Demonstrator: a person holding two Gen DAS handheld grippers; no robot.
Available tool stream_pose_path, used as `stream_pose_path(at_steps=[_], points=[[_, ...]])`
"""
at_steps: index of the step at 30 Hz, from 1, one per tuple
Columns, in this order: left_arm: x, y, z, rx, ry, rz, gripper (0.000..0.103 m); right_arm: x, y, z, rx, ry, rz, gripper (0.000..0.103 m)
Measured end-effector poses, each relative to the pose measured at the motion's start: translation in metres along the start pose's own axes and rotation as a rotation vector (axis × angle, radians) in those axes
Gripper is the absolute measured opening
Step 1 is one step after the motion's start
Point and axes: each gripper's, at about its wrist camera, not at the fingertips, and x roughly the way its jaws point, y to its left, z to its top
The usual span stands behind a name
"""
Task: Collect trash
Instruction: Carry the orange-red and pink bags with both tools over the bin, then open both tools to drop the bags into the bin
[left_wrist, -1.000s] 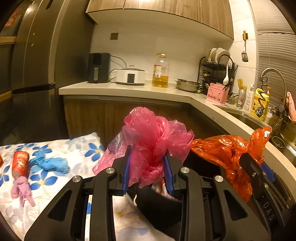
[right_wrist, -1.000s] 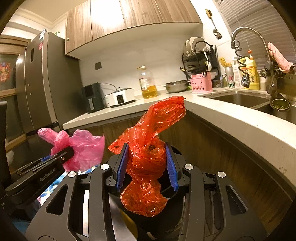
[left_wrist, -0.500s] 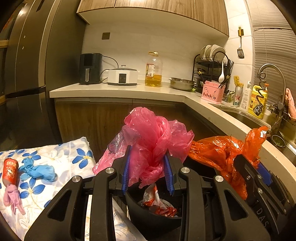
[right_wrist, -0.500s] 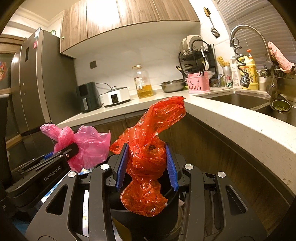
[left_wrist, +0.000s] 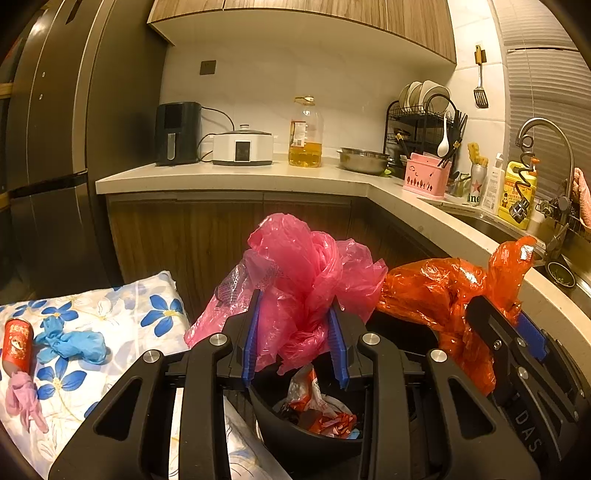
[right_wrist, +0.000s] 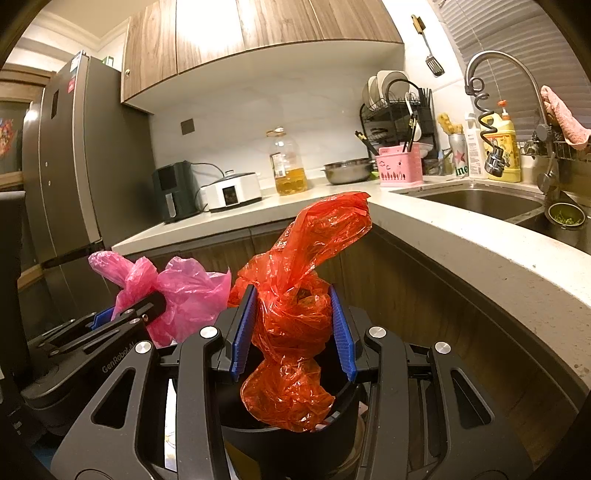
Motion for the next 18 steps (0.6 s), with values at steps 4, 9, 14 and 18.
stream_pose_path(at_steps=[4, 9, 14, 18], points=[[0.004, 0.001, -0.001, -0.001, 0.010, -0.002, 0.033, 0.003, -0.001, 0.000, 0.000, 0.004, 0.001, 0.039], [0.007, 0.003, -0.003, -0.003, 0.016, -0.006, 0.033, 0.007, 0.001, 0.000, -0.006, 0.012, 0.000, 0.039], [0.010, 0.004, -0.004, -0.004, 0.020, -0.006, 0.034, 0.012, 0.002, -0.002, -0.010, 0.026, 0.002, 0.040], [0.013, 0.006, -0.006, -0.007, 0.027, -0.007, 0.035, 0.016, 0.002, -0.003, -0.016, 0.032, 0.005, 0.040]])
